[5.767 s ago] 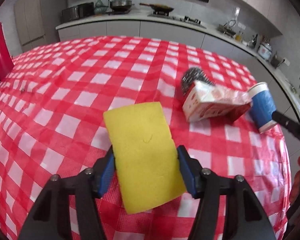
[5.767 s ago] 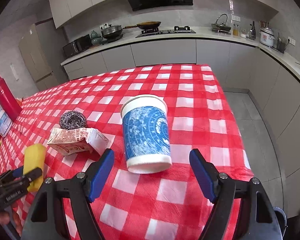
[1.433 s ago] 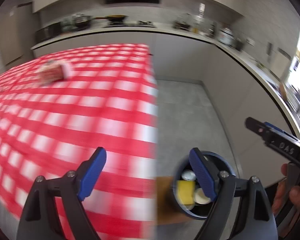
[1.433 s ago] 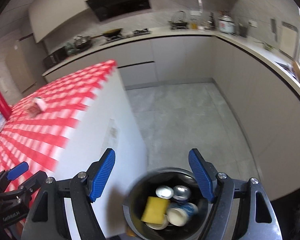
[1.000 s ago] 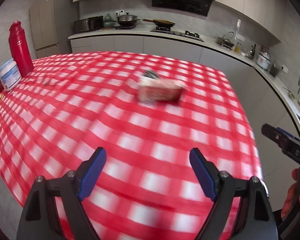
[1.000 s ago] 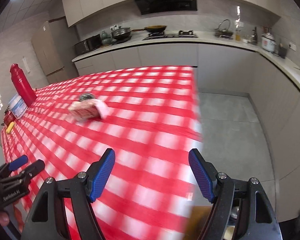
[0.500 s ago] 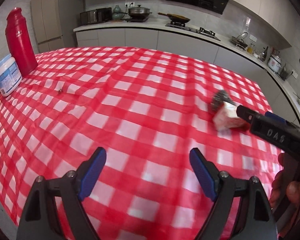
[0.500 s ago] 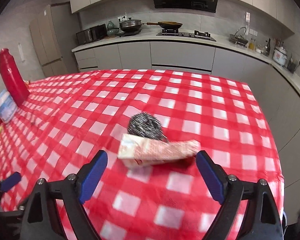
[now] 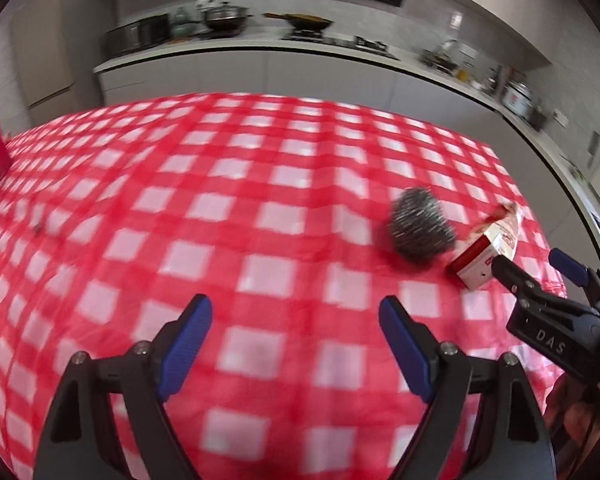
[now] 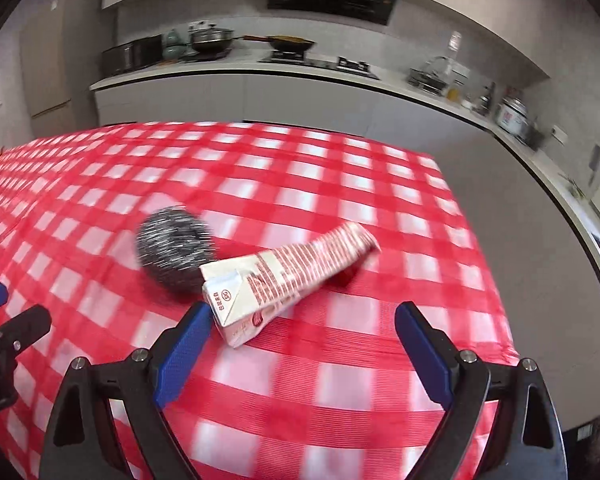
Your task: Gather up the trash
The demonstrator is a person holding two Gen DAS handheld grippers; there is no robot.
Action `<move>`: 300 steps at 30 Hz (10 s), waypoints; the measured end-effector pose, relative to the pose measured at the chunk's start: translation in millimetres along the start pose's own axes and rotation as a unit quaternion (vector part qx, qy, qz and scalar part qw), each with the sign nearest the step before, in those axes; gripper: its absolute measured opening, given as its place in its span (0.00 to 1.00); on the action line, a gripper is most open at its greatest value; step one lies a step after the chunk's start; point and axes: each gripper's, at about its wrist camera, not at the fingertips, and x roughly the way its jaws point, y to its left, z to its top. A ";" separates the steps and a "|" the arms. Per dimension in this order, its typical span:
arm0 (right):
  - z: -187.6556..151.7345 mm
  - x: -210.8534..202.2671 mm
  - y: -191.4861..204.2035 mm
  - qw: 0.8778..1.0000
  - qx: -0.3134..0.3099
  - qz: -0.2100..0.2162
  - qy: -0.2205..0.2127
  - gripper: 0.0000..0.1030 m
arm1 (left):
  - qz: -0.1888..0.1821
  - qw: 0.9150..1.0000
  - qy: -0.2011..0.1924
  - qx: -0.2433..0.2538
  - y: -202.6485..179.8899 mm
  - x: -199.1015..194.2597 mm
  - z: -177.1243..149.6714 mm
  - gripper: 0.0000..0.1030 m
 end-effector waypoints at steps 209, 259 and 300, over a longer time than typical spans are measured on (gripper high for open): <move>-392.7 -491.3 -370.9 0.993 0.070 -0.008 -0.091 1.00 | -0.054 0.990 -0.110 0.069 -336.0 -350.3 -340.4 1.00; -391.4 -495.1 -377.0 0.992 0.079 0.001 -0.100 1.00 | -0.051 0.988 -0.122 0.074 -340.1 -355.9 -342.5 1.00; -385.8 -490.8 -375.0 0.991 0.081 -0.002 -0.103 1.00 | -0.064 0.985 -0.135 0.088 -347.2 -359.8 -334.5 1.00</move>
